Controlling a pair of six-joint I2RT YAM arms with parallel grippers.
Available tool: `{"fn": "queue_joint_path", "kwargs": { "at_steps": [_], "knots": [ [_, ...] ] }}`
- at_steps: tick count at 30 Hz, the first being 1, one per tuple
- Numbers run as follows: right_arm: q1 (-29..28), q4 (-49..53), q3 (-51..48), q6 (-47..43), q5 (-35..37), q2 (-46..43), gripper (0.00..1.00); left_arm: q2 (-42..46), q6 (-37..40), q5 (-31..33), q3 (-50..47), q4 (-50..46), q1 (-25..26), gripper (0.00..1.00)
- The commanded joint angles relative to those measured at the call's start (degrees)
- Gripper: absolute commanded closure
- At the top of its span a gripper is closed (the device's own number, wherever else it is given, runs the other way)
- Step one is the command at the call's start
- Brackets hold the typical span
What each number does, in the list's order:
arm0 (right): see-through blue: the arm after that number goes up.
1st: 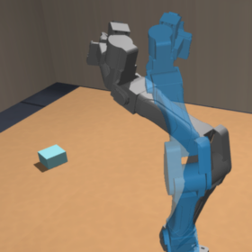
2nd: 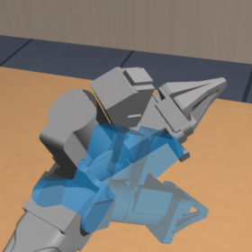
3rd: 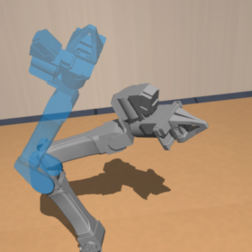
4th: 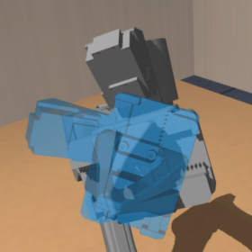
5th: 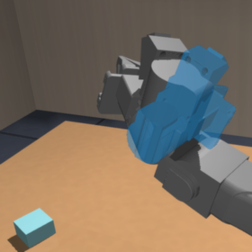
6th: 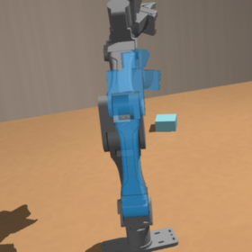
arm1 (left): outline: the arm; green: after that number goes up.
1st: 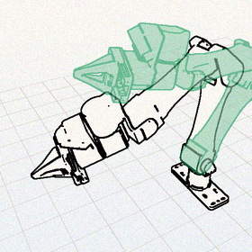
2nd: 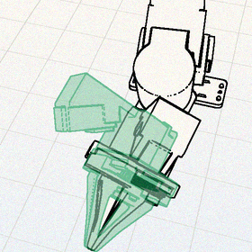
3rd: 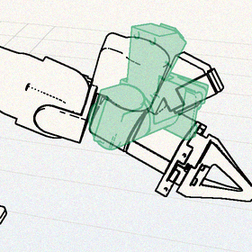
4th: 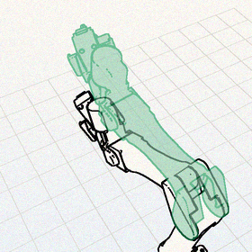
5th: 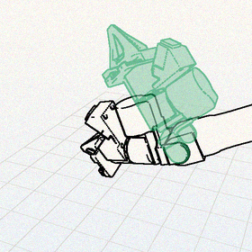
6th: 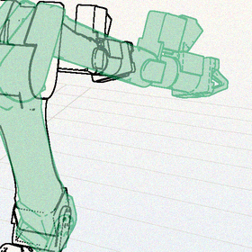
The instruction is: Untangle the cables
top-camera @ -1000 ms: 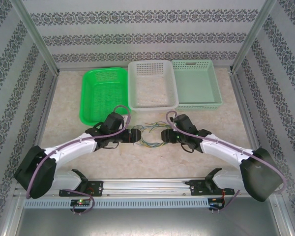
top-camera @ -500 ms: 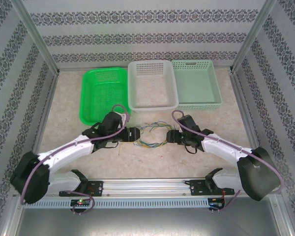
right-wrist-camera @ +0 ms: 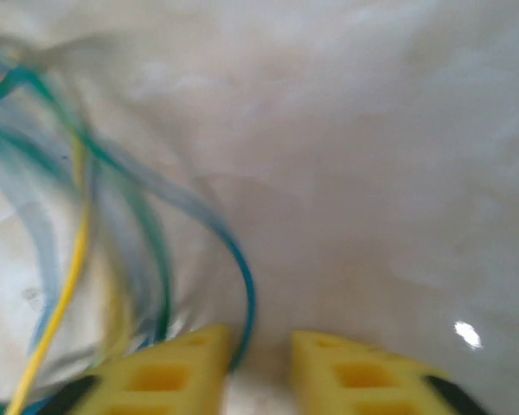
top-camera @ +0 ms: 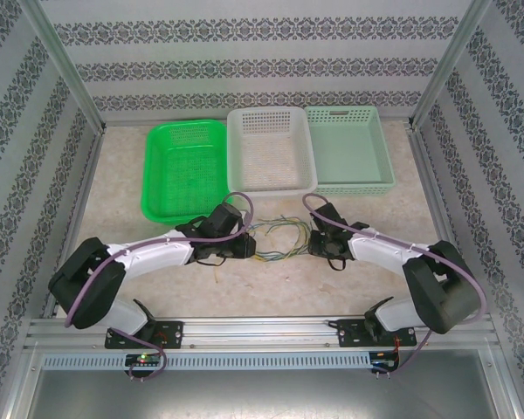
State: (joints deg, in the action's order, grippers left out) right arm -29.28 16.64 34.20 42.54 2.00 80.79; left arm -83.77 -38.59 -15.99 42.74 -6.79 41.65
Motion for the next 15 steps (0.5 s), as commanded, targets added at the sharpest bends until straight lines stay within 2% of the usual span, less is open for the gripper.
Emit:
{"fn": "queue_joint_path", "kwargs": {
  "at_steps": [1,2,3,10,15],
  "knots": [
    [0.0,-11.84,-1.41,3.13,-0.75,3.0,0.92,4.02,-0.36,6.13,-0.58,0.35,0.42,0.95],
    [0.09,-12.03,-2.01,3.61,-0.48,2.14,0.97,5.25,-0.82,7.65,-1.35,0.44,0.37,1.0],
    [0.16,-12.09,-2.93,4.14,0.16,0.67,1.0,6.86,-1.13,9.31,-2.26,0.43,0.34,1.0],
    [2.83,-8.52,-10.46,7.09,3.96,-17.27,1.0,17.28,-0.44,16.93,-8.29,0.76,-0.06,1.0],
    [5.19,-4.23,-13.75,8.17,4.86,-29.8,1.0,18.09,1.23,13.61,-9.78,4.44,-0.27,1.0]
  ]
}}
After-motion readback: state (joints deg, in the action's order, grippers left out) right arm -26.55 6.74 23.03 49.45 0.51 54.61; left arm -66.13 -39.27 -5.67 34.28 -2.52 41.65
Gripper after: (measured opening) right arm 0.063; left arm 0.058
